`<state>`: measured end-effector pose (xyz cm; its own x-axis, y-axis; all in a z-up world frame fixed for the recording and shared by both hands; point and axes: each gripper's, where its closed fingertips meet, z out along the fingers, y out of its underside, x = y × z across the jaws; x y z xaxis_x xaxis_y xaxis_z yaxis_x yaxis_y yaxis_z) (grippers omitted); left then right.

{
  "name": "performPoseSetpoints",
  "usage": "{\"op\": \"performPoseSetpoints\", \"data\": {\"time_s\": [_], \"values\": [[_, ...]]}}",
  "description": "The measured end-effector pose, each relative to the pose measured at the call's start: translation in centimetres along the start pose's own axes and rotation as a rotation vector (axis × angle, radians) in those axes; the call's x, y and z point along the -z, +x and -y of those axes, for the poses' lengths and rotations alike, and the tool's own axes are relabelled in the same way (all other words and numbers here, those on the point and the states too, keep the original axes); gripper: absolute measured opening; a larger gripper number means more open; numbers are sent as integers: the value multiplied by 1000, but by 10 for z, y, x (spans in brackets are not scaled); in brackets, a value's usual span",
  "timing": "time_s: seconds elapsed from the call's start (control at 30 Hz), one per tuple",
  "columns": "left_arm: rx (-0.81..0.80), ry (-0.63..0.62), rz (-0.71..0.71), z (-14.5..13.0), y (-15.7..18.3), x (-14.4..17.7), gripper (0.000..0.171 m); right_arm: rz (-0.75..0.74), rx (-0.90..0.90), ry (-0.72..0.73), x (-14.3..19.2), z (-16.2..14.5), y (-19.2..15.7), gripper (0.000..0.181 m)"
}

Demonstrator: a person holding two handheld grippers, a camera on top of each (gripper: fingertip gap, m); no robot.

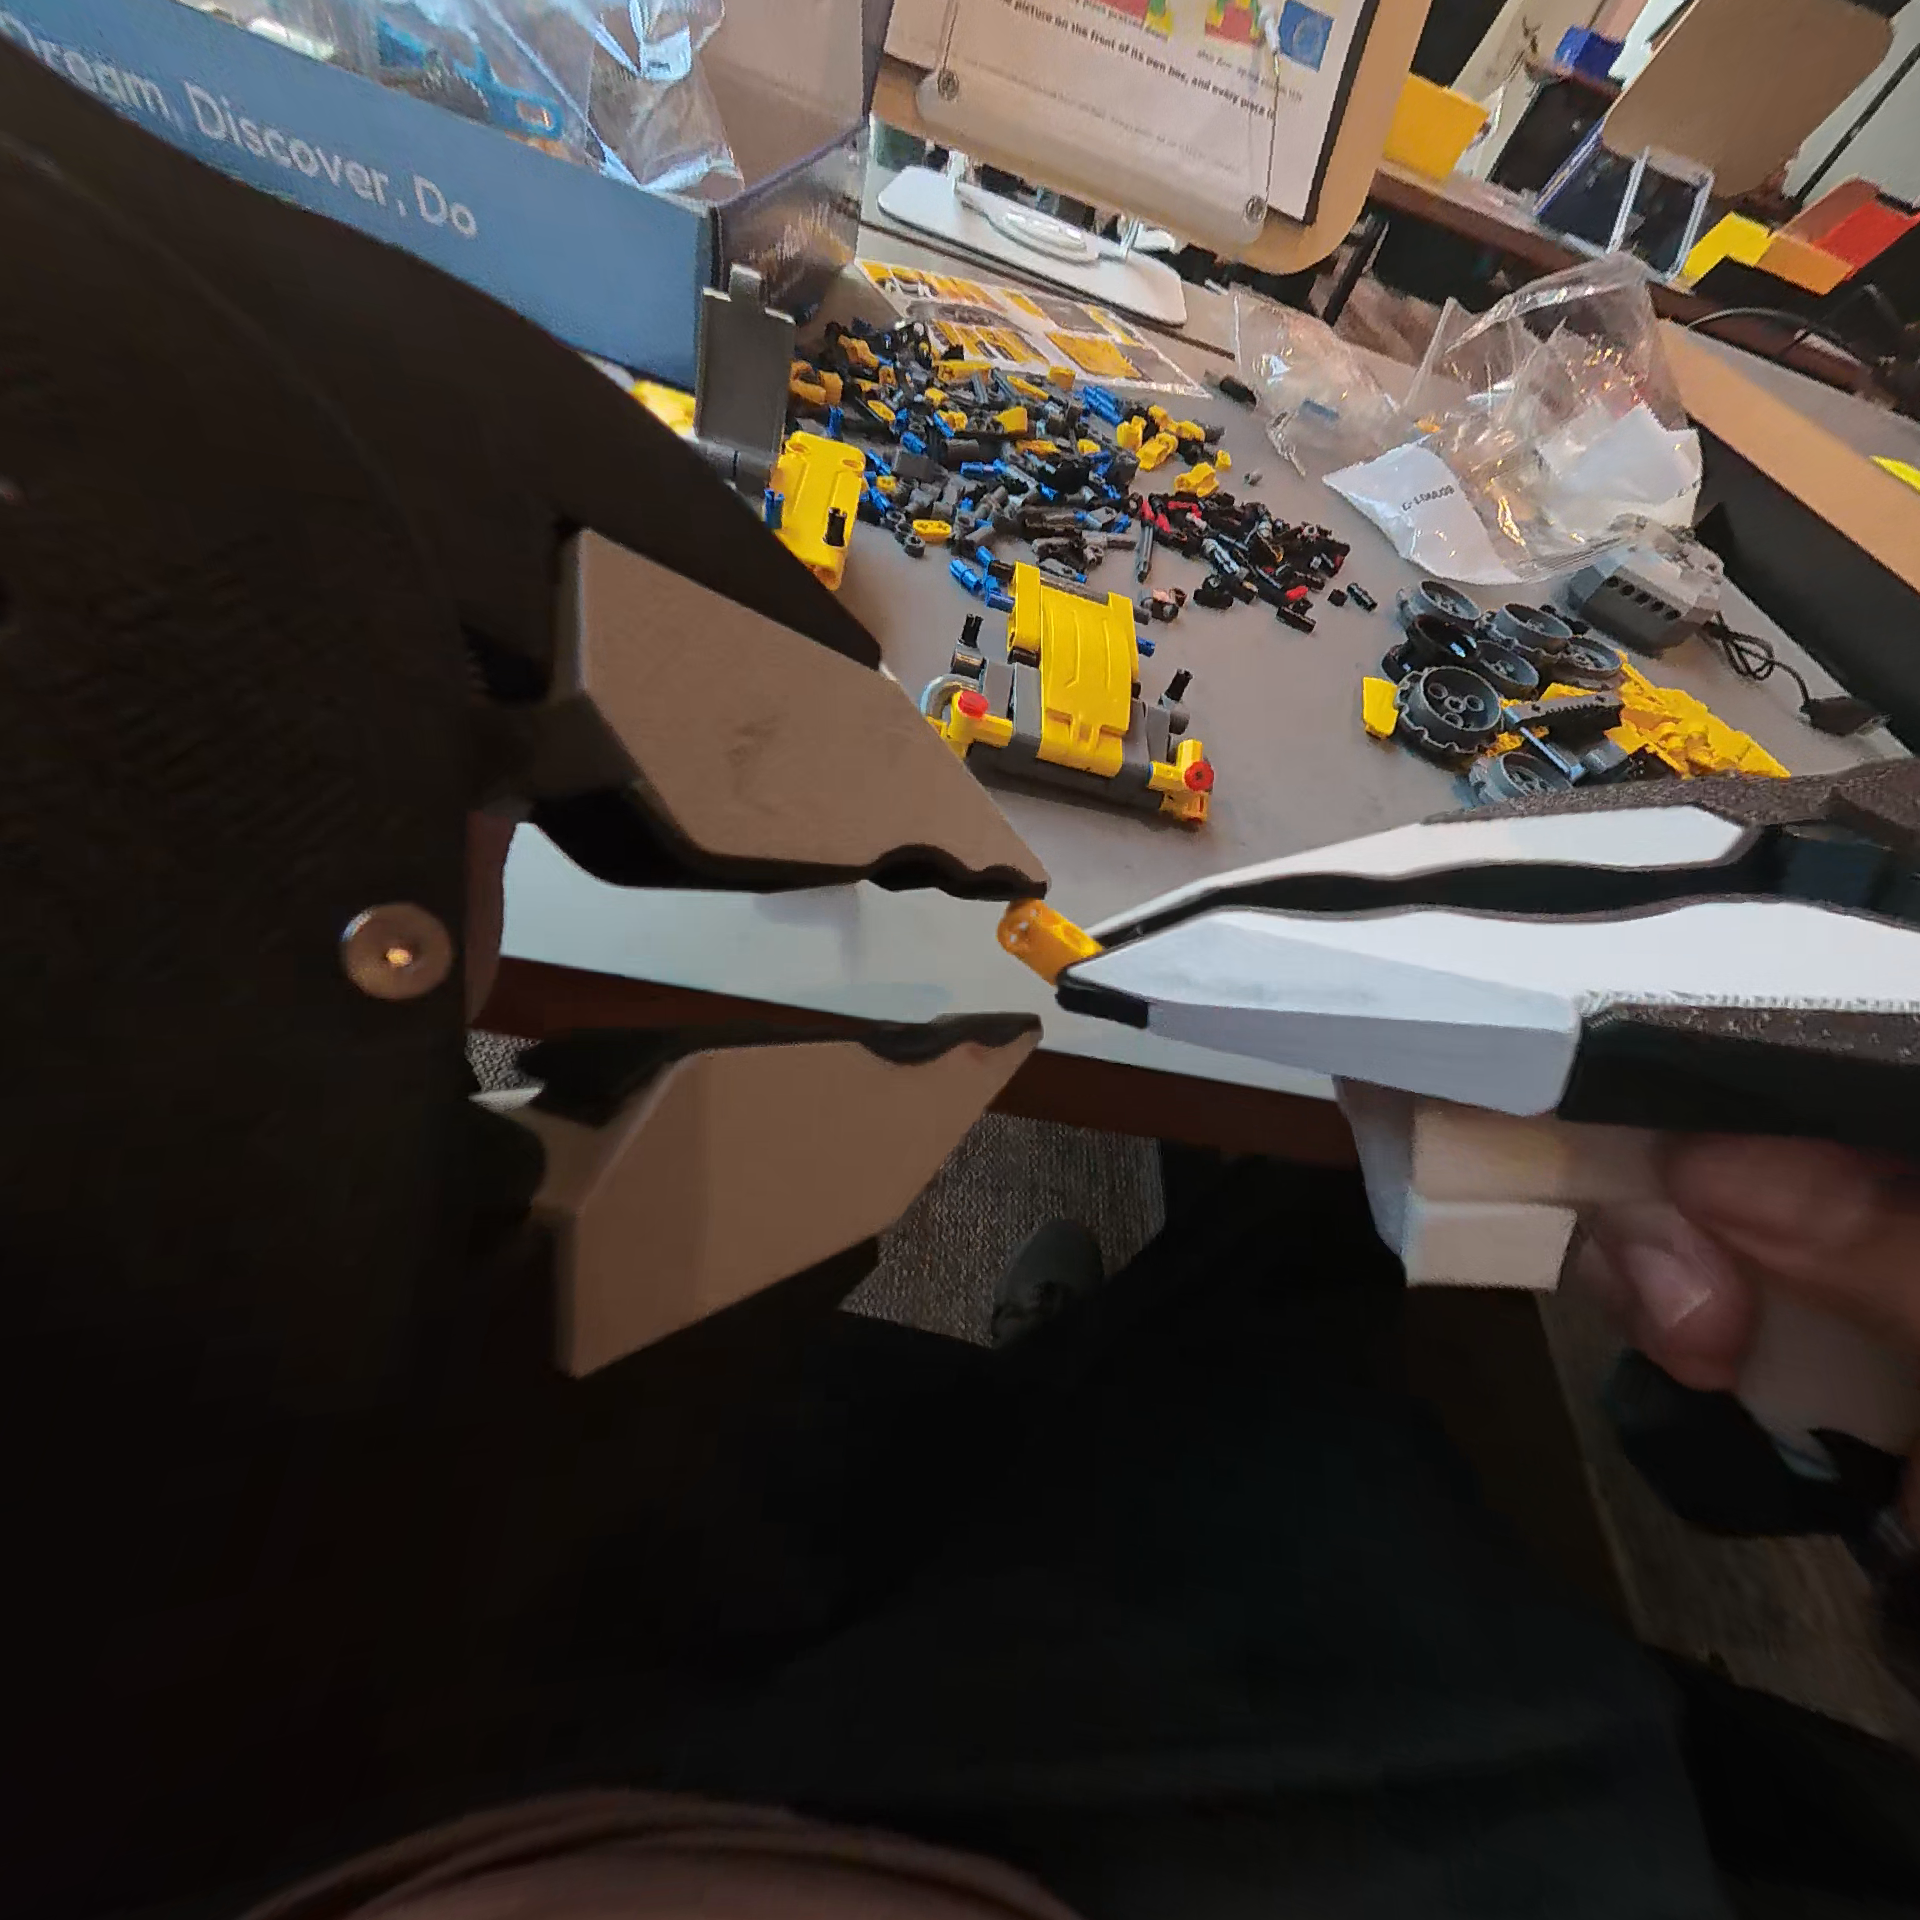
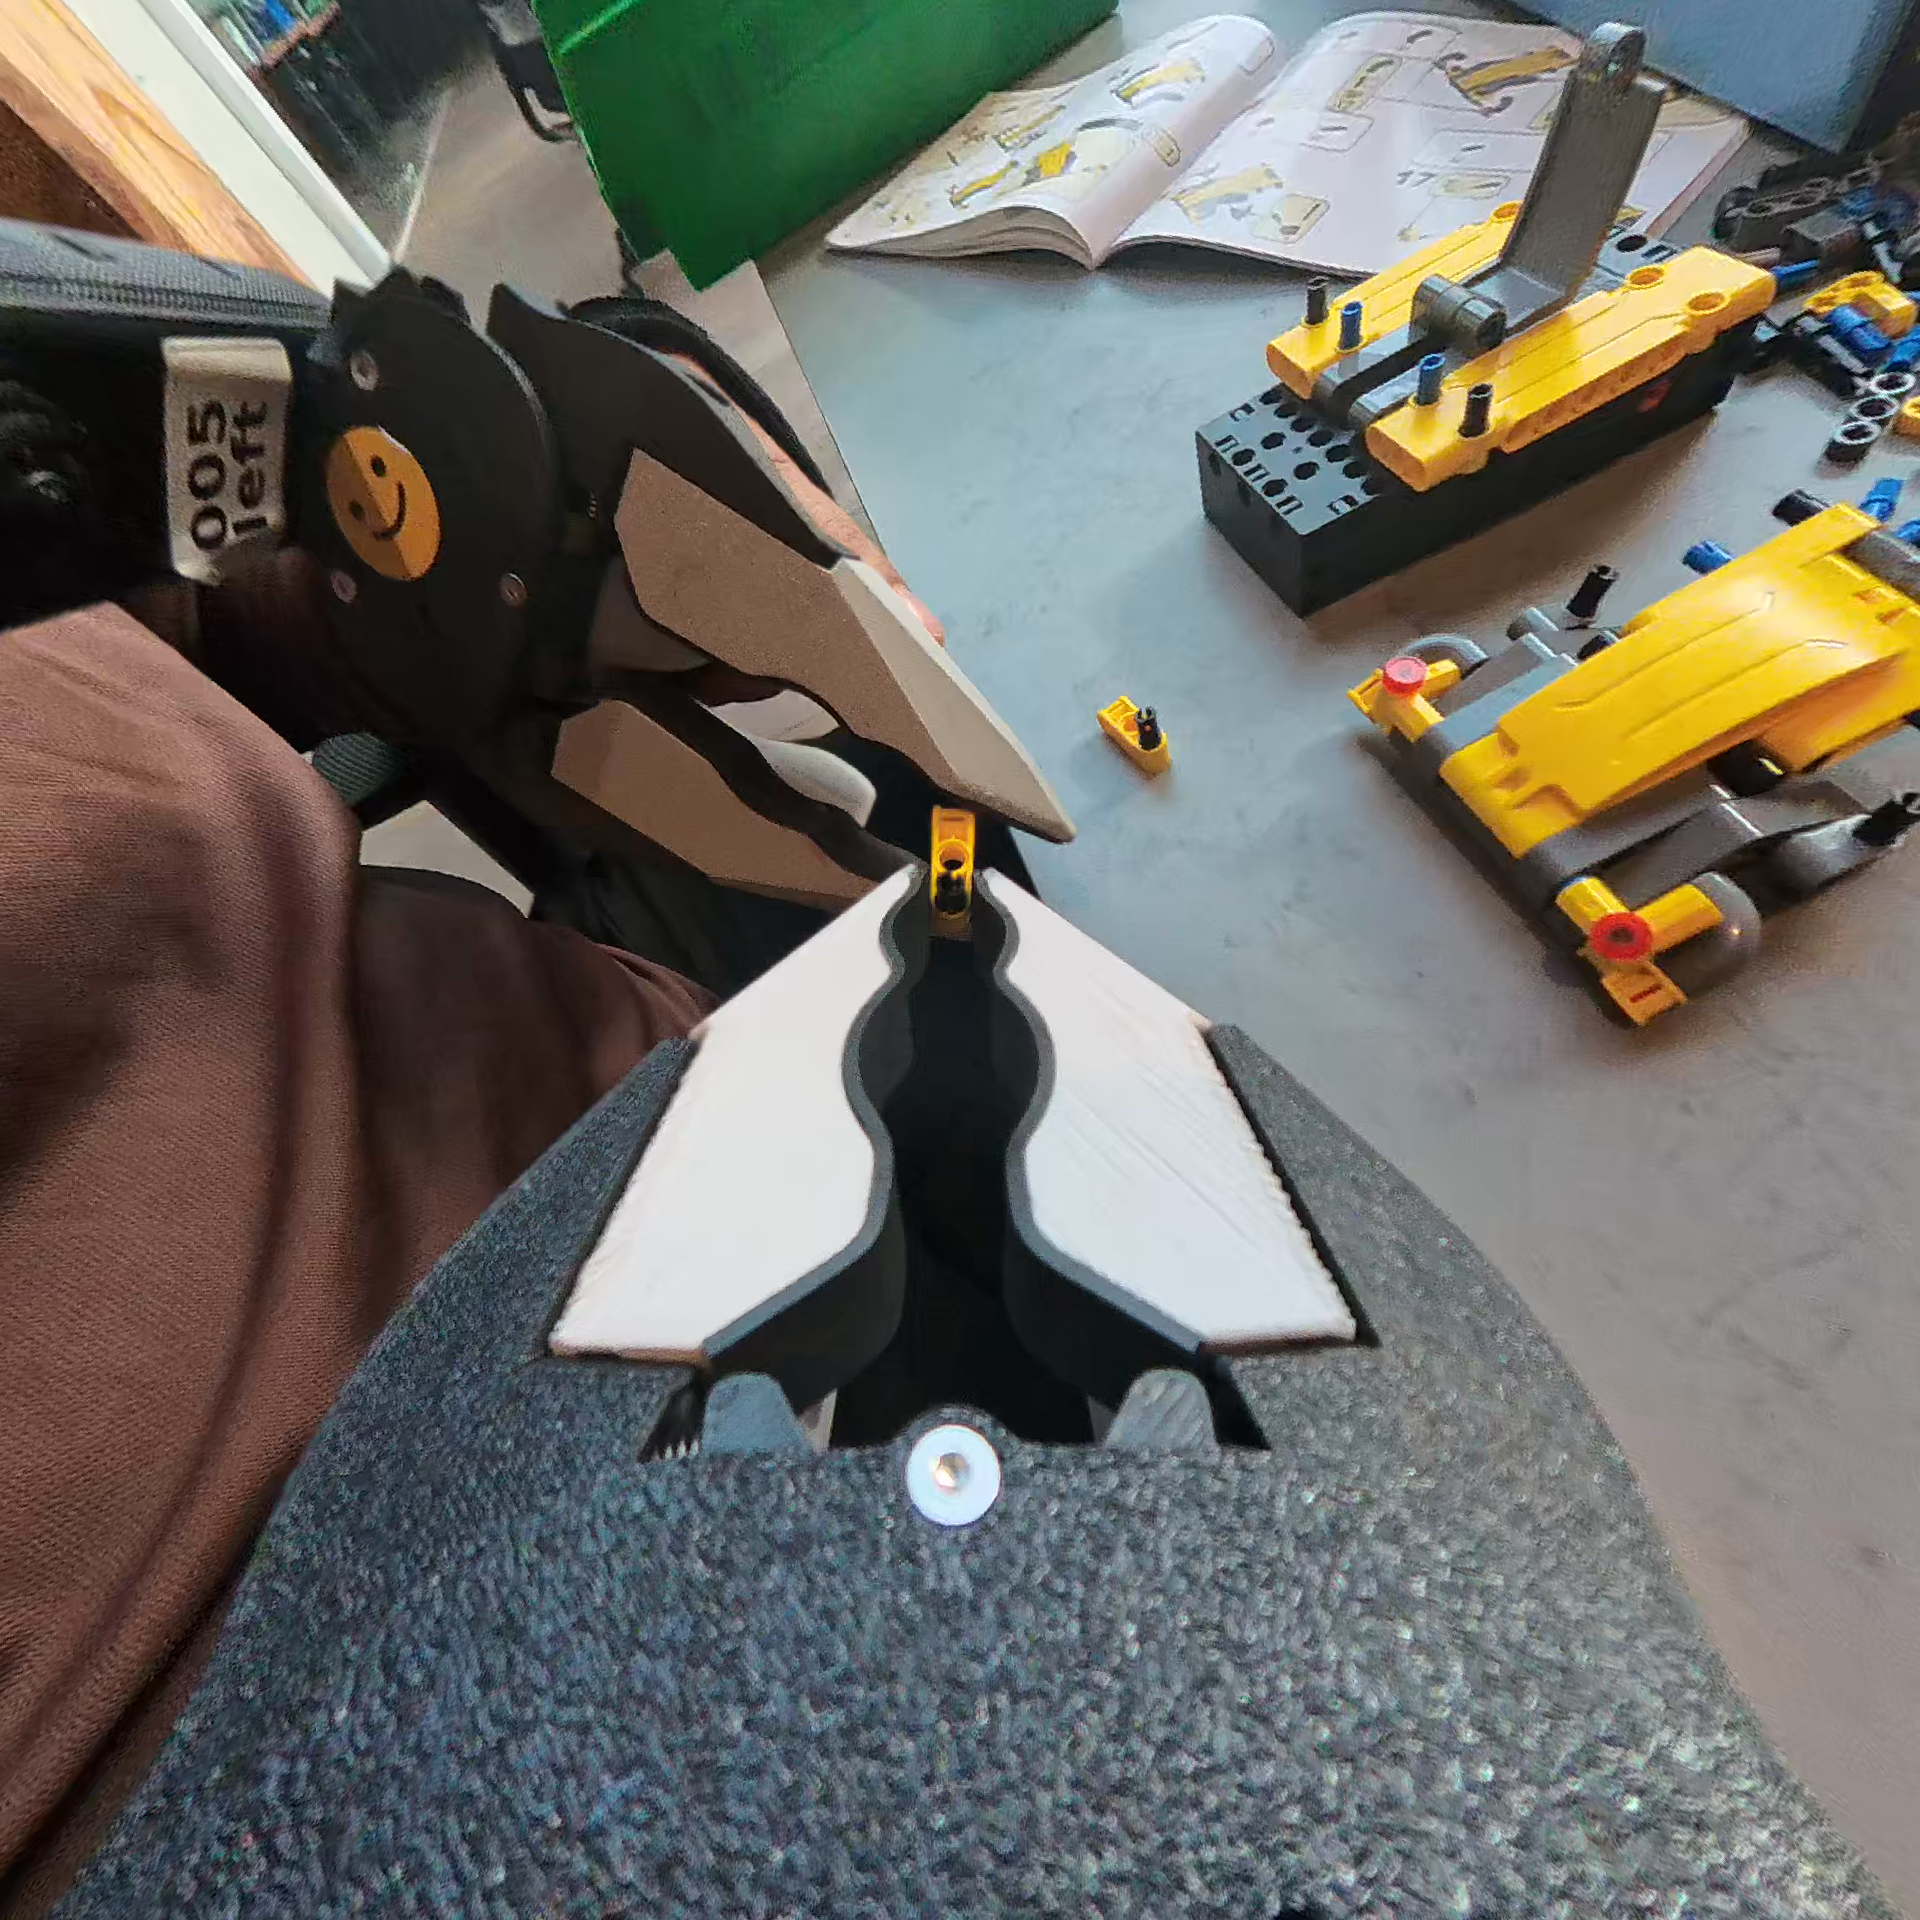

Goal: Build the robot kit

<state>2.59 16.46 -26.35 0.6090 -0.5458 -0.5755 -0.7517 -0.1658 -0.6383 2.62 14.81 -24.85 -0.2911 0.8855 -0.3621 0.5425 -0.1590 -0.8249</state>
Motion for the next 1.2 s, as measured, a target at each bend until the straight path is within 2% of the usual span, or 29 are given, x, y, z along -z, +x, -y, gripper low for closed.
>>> {"op": "performPoseSetpoints", "data": {"time_s": [0.07,0.53,0.9,1.2], "values": [[-16,-2,18,-1,-5,1,12,25,-26,12,-4,2,-1,4],[-23,45,124,-7,-20,0,9,90,-142,78,-8,14,7,4],[19,59,134,-7,-21,-1,13,78,-143,90,-3,10,10,4],[-10,65,138,-8,-19,1,1,100,-141,98,-3,11,4,4]]}}
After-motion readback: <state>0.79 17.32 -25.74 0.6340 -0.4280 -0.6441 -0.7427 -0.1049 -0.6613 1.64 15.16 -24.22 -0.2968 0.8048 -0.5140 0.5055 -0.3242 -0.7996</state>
